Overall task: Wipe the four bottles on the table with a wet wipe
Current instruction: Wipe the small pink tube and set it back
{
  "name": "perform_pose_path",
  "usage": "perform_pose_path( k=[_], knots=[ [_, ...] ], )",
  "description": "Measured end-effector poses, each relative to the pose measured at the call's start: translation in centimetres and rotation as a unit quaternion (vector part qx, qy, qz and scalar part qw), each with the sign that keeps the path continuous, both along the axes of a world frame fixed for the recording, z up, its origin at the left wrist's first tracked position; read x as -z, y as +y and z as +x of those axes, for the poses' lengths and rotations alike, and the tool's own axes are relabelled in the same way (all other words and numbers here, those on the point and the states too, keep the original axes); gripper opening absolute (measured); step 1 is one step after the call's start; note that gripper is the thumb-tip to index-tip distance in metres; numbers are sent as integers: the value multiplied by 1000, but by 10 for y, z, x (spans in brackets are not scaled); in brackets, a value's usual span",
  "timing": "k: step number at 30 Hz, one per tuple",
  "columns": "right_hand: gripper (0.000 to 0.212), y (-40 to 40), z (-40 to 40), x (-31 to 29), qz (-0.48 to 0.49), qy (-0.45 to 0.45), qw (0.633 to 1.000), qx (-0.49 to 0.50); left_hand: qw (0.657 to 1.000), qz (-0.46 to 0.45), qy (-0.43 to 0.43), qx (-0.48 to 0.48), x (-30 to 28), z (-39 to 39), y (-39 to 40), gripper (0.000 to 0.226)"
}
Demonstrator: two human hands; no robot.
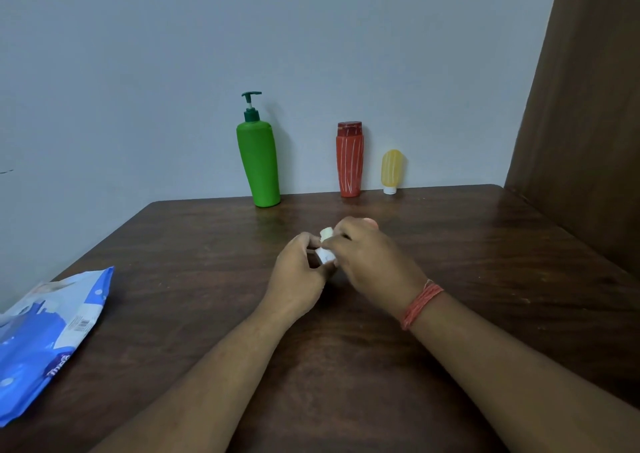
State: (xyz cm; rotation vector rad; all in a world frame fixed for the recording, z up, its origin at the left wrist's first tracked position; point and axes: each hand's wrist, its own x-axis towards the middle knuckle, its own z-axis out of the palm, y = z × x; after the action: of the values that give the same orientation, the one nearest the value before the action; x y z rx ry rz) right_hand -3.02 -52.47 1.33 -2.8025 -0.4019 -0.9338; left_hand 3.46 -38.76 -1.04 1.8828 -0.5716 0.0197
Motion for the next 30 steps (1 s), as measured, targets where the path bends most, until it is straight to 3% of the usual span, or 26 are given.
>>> perform_pose_path(
  k=[7,13,18,24,30],
  knots=[
    [19,-34,8,2,126,-90,985,80,987,-105,117,16,1,1,-2,15],
    [22,-6,7,8,108,-76,991,-19,911,-304,258,104,-4,-4,-1,13],
    [14,-4,2,8,95,-58,993,-50,897,-319,286,113,-4,-1,0,11],
    [36,-13,7,10,145,-74,986,23,907,-293,274,128,-7,-9,-3,10],
    [20,-6,3,9,128,-58,989,-45,913,-296,263,102,-4,-7,-2,11]
  ],
)
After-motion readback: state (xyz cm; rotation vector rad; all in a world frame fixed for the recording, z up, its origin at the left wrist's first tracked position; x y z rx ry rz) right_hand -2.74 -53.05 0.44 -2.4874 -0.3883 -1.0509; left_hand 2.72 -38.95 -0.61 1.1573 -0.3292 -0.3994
